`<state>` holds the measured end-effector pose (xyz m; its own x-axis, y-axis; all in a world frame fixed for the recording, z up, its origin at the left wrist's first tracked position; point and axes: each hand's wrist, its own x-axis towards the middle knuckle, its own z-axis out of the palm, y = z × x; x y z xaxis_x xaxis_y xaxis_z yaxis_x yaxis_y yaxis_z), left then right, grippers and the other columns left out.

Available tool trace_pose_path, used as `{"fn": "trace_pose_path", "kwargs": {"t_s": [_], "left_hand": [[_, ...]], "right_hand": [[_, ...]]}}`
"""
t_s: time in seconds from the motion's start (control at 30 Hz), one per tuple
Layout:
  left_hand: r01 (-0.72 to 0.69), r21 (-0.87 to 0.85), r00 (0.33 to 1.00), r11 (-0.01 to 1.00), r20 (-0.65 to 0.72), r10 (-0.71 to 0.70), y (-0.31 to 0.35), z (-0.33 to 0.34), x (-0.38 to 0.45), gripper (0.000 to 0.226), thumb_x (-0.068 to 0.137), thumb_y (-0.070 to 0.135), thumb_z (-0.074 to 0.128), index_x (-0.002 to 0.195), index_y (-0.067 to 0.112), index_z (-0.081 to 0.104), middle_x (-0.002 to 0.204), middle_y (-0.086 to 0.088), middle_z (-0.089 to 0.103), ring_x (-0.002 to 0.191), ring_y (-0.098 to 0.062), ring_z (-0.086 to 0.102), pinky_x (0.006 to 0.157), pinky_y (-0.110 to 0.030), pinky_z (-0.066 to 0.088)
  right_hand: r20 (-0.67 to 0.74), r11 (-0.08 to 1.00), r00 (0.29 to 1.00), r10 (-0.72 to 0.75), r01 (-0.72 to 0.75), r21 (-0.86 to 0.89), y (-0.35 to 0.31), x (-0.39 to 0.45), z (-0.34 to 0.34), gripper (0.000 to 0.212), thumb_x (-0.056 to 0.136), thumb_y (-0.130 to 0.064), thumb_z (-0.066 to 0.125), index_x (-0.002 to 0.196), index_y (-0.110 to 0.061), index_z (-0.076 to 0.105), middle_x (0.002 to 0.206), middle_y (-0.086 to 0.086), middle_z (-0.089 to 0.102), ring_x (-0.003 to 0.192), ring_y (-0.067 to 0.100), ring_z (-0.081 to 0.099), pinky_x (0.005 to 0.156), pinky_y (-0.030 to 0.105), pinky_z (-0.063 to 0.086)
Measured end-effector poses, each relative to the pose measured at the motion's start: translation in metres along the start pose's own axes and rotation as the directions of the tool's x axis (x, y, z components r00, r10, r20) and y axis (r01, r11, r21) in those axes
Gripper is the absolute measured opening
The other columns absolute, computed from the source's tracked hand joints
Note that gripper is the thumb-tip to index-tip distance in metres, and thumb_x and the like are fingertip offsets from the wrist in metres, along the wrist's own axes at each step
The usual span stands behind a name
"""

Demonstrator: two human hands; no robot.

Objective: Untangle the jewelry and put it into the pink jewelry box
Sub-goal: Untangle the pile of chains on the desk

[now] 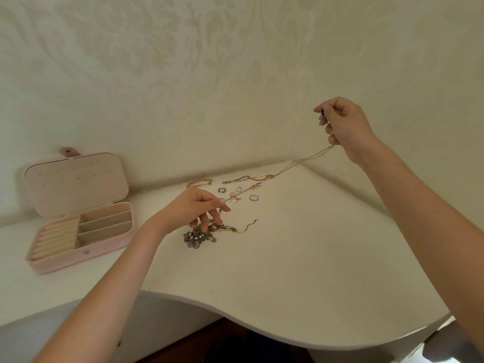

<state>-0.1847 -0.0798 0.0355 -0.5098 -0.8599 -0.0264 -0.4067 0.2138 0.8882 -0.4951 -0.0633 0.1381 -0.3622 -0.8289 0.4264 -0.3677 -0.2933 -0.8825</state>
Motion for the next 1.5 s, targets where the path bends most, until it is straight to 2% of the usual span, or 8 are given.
{"fn": "trace_pose_path", "kwargs": {"t_s": [0.43, 0.53, 0.67, 0.9, 1.23, 1.3, 1.4, 1.5], "left_hand": [[0.03, -0.024, 0.987, 0.999, -0.157, -0.034, -0.033, -0.015, -0.008, 0.021, 0.088, 0.026, 0.063, 0.082, 0.011, 0.075, 0.053, -0.002, 0.057, 0.043, -0.01, 0.033, 0.045, -0.019, 0.027], [0.021, 0.168, 0.949, 0.986, -0.313, 0.033, -0.042, -0.018, -0.004, 0.013, 0.082, 0.026, 0.07, 0.074, 0.017, 0.073, 0.049, 0.006, 0.057, 0.043, -0.005, 0.041, 0.051, -0.022, 0.033], [0.158, 0.534, 0.846, 0.831, -0.507, 0.165, -0.053, -0.024, -0.001, 0.006, 0.081, 0.029, 0.068, 0.077, 0.033, 0.067, 0.06, 0.009, 0.052, 0.058, -0.012, 0.048, 0.055, -0.027, 0.032], [0.221, 0.769, 0.867, 0.6, -0.437, 0.24, -0.047, -0.014, 0.004, 0.023, 0.087, 0.02, 0.057, 0.109, 0.026, 0.063, 0.094, 0.0, 0.064, 0.102, -0.02, 0.054, 0.072, -0.032, 0.04], [0.174, 0.862, 0.827, 0.475, -0.39, 0.405, -0.06, -0.004, 0.015, 0.028, 0.073, -0.005, 0.062, 0.097, 0.008, 0.068, 0.095, -0.013, 0.065, 0.093, -0.035, 0.057, 0.07, -0.041, 0.043], [0.161, 0.847, 0.819, 0.507, -0.401, 0.411, -0.056, 0.003, 0.019, 0.032, 0.074, -0.007, 0.061, 0.102, 0.008, 0.068, 0.103, -0.013, 0.063, 0.099, -0.035, 0.056, 0.078, -0.042, 0.043], [-0.046, 0.641, 0.843, 0.766, -0.387, 0.374, -0.03, 0.027, 0.022, 0.033, 0.085, 0.003, 0.057, 0.115, 0.015, 0.063, 0.121, -0.001, 0.06, 0.116, -0.021, 0.052, 0.096, -0.035, 0.04], [-0.229, 0.282, 0.95, 0.932, -0.143, 0.276, -0.001, 0.063, 0.026, 0.035, 0.089, 0.021, 0.061, 0.124, 0.025, 0.057, 0.124, 0.013, 0.057, 0.115, 0.001, 0.048, 0.095, -0.013, 0.033]], "right_hand": [[-0.054, 0.989, 0.999, 0.008, -0.016, -0.148, 0.028, 0.0, -0.011, 0.019, 0.098, -0.019, 0.043, 0.092, -0.019, 0.061, 0.074, -0.006, 0.06, 0.05, 0.009, 0.044, 0.039, 0.015, 0.025], [-0.055, 0.987, 0.998, 0.025, -0.034, -0.16, 0.033, -0.002, -0.011, 0.019, 0.098, -0.018, 0.042, 0.093, -0.018, 0.061, 0.074, -0.006, 0.06, 0.049, 0.009, 0.044, 0.04, 0.018, 0.025], [-0.059, 0.984, 0.998, 0.026, -0.036, -0.172, 0.039, -0.003, -0.012, 0.019, 0.098, -0.018, 0.043, 0.092, -0.017, 0.061, 0.072, -0.004, 0.06, 0.048, 0.011, 0.041, 0.037, 0.015, 0.025], [-0.064, 0.97, 0.998, -0.01, -0.005, -0.243, 0.045, -0.007, -0.006, 0.02, 0.097, -0.011, 0.041, 0.095, -0.011, 0.062, 0.079, -0.003, 0.058, 0.04, -0.009, 0.047, 0.033, 0.009, 0.028], [0.032, 0.995, 0.999, 0.039, -0.035, -0.092, 0.019, -0.023, 0.015, 0.019, 0.098, -0.019, 0.043, 0.091, -0.02, 0.061, 0.073, -0.005, 0.058, 0.052, 0.011, 0.039, 0.042, 0.018, 0.025], [0.073, 0.999, 0.997, 0.026, -0.023, -0.042, 0.007, -0.028, 0.024, 0.019, 0.098, -0.019, 0.044, 0.091, -0.02, 0.061, 0.073, -0.005, 0.058, 0.052, 0.01, 0.04, 0.043, 0.019, 0.025], [0.138, 0.999, 0.99, -0.001, -0.004, 0.034, -0.006, -0.037, 0.038, 0.018, 0.099, -0.02, 0.045, 0.091, -0.021, 0.061, 0.072, -0.006, 0.059, 0.05, 0.006, 0.042, 0.043, 0.018, 0.026], [0.168, 0.994, 0.986, -0.013, -0.006, 0.111, -0.018, -0.042, 0.05, 0.021, 0.099, -0.019, 0.044, 0.088, -0.024, 0.061, 0.072, -0.008, 0.059, 0.049, 0.006, 0.043, 0.039, 0.017, 0.026]]}}
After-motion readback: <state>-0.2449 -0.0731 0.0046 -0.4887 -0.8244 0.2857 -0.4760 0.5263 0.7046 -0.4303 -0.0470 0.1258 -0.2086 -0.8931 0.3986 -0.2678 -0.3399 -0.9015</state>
